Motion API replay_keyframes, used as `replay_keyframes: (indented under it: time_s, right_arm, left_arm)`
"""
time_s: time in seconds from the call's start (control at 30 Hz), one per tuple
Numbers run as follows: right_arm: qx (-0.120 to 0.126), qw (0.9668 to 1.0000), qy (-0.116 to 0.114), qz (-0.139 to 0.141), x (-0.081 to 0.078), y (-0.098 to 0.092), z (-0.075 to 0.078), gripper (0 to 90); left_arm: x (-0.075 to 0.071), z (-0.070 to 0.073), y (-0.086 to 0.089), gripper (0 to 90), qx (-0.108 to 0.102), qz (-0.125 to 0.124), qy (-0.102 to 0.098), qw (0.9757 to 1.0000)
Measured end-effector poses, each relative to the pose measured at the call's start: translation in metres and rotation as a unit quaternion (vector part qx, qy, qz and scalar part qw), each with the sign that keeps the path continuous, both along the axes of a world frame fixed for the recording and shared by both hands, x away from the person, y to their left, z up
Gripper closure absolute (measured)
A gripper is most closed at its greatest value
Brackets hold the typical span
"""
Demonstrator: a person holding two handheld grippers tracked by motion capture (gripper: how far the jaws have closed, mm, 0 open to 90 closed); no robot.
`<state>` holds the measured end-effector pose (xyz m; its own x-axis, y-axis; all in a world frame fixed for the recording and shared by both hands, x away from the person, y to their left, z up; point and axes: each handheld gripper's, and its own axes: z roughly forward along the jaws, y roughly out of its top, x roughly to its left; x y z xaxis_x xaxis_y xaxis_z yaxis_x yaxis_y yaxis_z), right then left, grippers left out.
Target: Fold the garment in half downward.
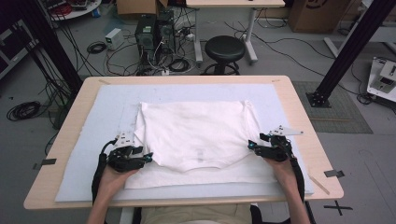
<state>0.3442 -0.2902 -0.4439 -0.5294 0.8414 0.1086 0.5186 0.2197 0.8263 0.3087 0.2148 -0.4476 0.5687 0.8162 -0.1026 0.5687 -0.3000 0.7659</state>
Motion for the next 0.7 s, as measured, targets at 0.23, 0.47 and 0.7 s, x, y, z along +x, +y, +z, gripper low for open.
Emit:
replay_keyframes:
  time_s: [0.23,0.47,0.7]
  right_arm:
    - [0.0,1.0,0.006,-0.001,0.0,0.0,-0.003,37.0]
    - [0.003,1.0,0.005,-0.002,-0.001,-0.001,0.0,36.9]
    - [0.019,0.9997,-0.001,-0.017,-0.005,-0.015,0.007,36.9]
  left_arm:
    - [-0.003,-0.003,-0.002,57.2,0.004,-0.001,-0.009,1.0]
    - [-0.008,-0.003,0.001,82.6,0.003,-0.008,-0.026,0.9996]
    - [-0.007,-0.003,0.012,84.0,-0.021,-0.003,-0.025,0.9995]
